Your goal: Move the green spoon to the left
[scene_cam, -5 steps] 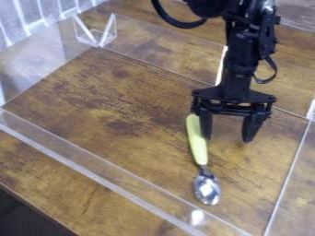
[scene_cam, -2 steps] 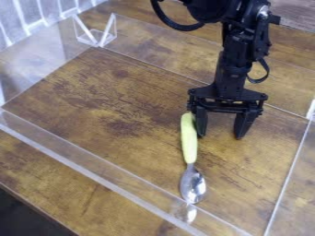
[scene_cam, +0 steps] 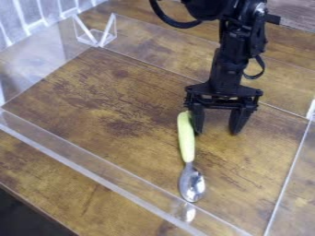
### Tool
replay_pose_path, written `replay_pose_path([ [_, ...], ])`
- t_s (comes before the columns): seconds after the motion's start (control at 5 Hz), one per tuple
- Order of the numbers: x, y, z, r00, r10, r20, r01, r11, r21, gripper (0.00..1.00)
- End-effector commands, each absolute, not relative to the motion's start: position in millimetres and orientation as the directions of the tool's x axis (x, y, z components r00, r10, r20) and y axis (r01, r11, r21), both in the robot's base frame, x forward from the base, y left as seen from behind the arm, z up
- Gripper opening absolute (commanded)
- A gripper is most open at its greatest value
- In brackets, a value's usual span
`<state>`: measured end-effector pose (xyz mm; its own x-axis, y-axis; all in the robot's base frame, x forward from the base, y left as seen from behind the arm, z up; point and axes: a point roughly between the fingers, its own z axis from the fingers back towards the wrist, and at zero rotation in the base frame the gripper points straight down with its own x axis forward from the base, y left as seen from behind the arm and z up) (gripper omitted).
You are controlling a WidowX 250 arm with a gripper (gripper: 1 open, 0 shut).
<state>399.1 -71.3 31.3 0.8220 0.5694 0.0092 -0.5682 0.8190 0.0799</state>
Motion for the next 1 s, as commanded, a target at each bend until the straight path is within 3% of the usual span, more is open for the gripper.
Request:
replay_pose_path([
  [0.0,410.4,-59.5,45.4,0.787,0.615,0.043,-0.616,0.786,0.053,1.00],
  [0.8,413.8,-53.9,45.9,0.721,0.692,0.042,-0.693,0.718,0.065,1.00],
])
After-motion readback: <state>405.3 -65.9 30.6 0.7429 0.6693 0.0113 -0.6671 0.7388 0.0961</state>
